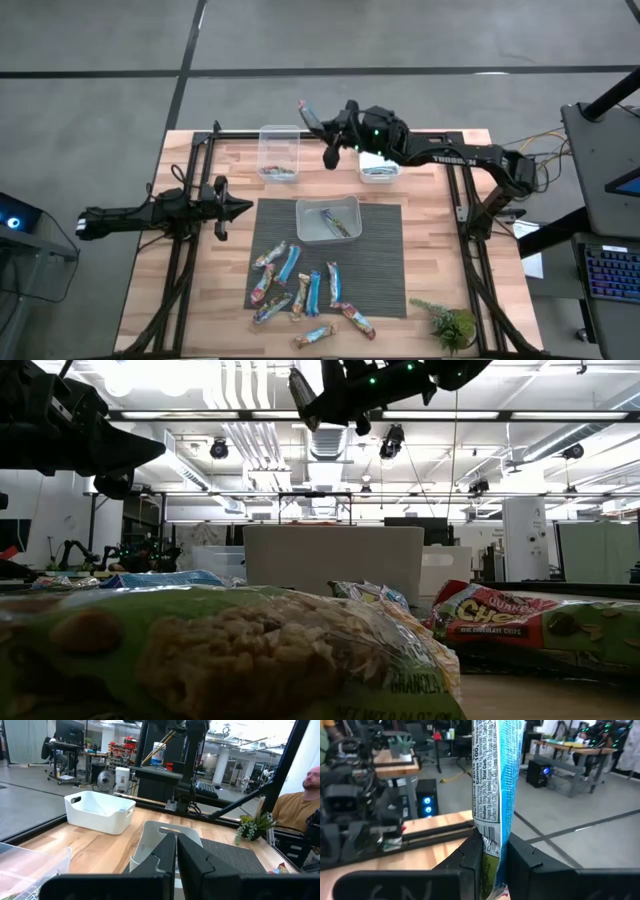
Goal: Pick and place Granola Bars by type
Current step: Put the red granola bar into the transparent bin
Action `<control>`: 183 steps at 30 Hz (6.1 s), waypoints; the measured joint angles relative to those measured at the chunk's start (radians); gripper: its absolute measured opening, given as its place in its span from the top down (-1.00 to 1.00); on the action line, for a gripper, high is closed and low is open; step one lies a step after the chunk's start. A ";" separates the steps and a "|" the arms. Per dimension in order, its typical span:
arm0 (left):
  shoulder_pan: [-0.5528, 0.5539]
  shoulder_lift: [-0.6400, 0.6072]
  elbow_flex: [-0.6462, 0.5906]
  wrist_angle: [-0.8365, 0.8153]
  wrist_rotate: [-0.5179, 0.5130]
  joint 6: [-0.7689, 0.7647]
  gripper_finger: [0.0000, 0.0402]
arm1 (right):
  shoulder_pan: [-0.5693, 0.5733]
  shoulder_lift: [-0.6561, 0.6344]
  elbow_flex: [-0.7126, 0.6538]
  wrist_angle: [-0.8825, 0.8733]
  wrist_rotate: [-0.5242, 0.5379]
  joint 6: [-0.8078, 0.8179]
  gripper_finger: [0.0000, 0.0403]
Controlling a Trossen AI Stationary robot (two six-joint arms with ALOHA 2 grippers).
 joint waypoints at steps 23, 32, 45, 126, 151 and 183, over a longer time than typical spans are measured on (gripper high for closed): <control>0.000 0.000 0.000 0.000 0.000 0.000 1.00 | -0.099 0.000 0.266 -0.271 -0.160 -0.123 0.74; 0.000 0.000 0.000 0.000 0.000 0.000 1.00 | -0.100 0.124 0.486 -0.450 -0.160 -0.110 0.74; 0.000 0.000 0.000 0.000 0.000 0.000 1.00 | -0.100 0.428 0.939 -0.789 -0.160 -0.131 0.74; 0.000 0.000 0.000 0.000 0.000 0.000 1.00 | -0.049 0.831 1.041 -0.932 -0.069 -0.491 0.74; 0.000 0.000 0.000 0.000 0.000 0.000 1.00 | -0.045 0.831 1.036 -0.880 -0.045 -0.464 0.74; 0.000 0.000 0.000 0.000 0.000 0.000 1.00 | -0.045 0.831 0.987 -0.826 -0.105 -0.463 0.70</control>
